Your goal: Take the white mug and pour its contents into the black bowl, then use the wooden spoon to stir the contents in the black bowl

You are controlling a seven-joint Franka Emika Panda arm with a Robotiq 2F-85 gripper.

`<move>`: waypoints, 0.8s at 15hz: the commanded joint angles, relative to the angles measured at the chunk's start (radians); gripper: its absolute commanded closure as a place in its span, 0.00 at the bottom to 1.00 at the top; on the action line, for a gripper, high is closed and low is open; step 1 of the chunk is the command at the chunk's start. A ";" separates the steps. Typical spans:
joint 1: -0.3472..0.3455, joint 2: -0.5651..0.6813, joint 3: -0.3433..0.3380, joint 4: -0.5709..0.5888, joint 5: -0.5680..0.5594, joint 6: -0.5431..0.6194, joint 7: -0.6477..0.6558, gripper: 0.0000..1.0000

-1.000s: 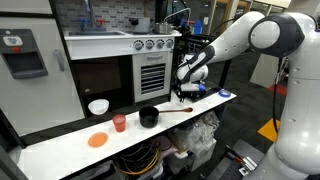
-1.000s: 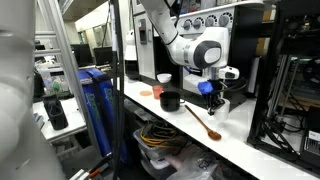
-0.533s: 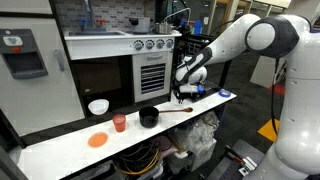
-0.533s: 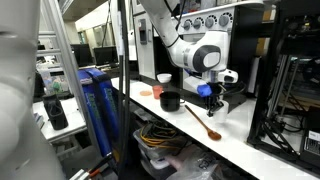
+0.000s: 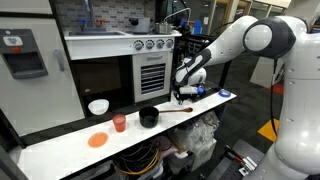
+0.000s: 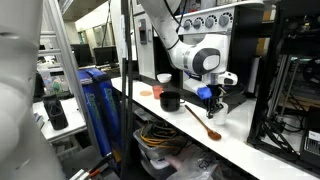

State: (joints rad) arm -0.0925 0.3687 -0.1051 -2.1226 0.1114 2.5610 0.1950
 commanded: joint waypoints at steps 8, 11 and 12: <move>-0.022 0.040 0.019 0.014 0.032 0.026 -0.058 0.98; -0.023 0.046 0.018 0.016 0.032 0.026 -0.062 0.98; -0.023 0.048 0.018 0.016 0.031 0.026 -0.064 0.98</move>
State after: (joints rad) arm -0.0928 0.3923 -0.1037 -2.1224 0.1119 2.5685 0.1761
